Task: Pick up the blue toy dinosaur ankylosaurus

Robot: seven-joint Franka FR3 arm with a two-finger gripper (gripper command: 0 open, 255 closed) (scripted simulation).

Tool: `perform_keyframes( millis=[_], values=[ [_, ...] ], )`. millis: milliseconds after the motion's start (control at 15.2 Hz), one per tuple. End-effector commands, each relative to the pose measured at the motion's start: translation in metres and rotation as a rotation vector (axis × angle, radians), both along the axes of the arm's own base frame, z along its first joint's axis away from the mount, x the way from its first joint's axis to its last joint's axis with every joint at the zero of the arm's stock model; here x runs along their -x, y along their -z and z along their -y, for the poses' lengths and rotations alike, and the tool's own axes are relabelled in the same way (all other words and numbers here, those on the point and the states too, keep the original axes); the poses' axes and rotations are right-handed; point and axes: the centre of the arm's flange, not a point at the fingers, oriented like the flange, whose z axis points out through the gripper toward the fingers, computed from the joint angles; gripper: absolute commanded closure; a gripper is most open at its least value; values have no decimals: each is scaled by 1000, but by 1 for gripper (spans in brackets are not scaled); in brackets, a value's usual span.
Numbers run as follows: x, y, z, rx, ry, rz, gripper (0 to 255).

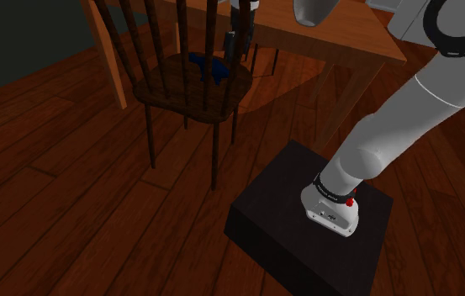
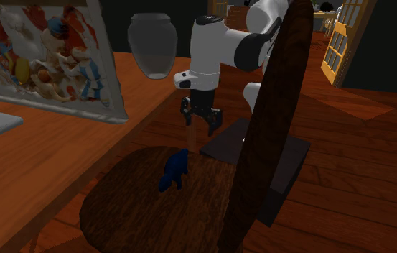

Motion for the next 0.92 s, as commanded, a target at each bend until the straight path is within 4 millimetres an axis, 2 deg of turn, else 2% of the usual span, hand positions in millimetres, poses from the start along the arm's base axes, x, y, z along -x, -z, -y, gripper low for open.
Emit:
perform_keyframes(
  millis=[0, 660, 858],
  values=[
    [-26, 9, -2, 1, -11, 5, 0],
    [-146, 47, -6, 6, -62, 26, 0],
    [-146, 63, -6, 6, -62, 26, 0]
  ],
)
